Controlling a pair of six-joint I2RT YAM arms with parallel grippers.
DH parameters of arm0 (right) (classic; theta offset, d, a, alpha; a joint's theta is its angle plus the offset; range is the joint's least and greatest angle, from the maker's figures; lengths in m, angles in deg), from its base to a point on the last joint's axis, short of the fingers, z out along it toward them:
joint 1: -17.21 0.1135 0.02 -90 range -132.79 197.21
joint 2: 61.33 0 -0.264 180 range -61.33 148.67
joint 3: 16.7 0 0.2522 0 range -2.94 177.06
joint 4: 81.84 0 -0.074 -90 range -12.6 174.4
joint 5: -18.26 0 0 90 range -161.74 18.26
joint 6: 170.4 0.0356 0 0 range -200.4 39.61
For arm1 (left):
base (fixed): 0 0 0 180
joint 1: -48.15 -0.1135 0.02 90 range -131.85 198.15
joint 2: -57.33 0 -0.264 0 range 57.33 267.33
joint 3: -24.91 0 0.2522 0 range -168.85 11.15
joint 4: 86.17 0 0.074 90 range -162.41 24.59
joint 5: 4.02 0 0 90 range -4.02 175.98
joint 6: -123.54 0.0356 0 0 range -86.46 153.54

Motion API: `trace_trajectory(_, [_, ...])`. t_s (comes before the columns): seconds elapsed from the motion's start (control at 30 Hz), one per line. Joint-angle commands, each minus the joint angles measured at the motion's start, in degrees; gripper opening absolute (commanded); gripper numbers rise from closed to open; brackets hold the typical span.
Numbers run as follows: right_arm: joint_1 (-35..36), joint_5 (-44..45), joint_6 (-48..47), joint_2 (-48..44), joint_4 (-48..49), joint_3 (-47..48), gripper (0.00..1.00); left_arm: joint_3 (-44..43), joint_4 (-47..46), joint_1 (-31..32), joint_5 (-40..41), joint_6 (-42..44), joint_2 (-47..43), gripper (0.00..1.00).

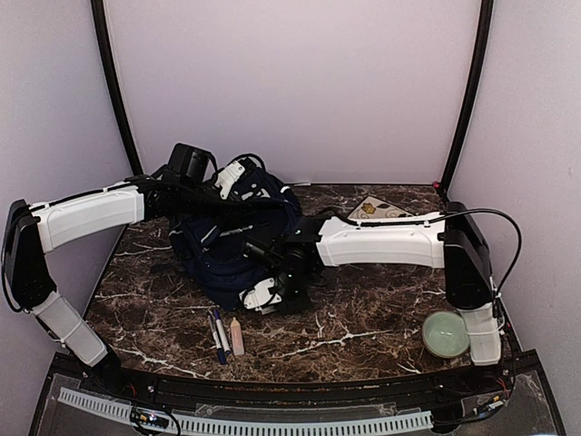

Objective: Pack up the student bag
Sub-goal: Place the pen in the upper front pocket of the bag.

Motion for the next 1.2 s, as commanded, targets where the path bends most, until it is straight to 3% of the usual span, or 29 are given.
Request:
trace_trajectory(0.0, [-0.51,4.65,-4.9,-4.79,3.57,3.95,0.03,-0.9,-5.09,0.08,-3.43,-0.9,-3.3,0.0])
trace_trajectory(0.37, [-1.54,18.99,-16.35,-4.04,22.15,6.33,0.04,-1.04,-4.99,0.14,-3.52,-0.97,-3.34,0.0])
trace_trajectory(0.57, [-2.18,22.15,-21.65,-0.42,35.98,5.97,0.04,-1.01,-5.05,0.09,-3.31,-0.96,-3.48,0.0])
trace_trajectory(1.17, [-7.79,19.76,-24.65,7.0,52.06,0.23,0.03,-1.25,-5.15,0.08,-4.56,-1.72,-3.16,0.0])
